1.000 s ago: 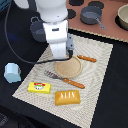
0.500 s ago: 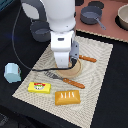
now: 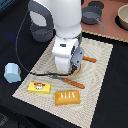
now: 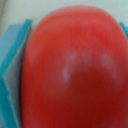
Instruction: Interact with the objects in diverse but meaningful ways.
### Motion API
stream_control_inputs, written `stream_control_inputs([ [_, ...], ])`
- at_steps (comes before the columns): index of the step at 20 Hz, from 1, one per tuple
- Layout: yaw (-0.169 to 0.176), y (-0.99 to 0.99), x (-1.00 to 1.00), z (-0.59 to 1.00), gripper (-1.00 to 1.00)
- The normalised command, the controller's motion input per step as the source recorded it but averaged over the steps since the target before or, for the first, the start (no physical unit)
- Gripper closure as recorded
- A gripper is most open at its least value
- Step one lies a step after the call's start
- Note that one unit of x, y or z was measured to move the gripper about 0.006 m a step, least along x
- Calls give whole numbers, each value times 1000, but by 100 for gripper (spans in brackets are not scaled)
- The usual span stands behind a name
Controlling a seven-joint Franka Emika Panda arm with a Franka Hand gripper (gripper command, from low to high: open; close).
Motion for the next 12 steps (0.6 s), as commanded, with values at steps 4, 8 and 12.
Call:
stream_control_inputs([
  [4,-18,0,229,815,-100],
  [8,-4,2,239,856,-100],
  [12,-4,-67,76,984,-100],
])
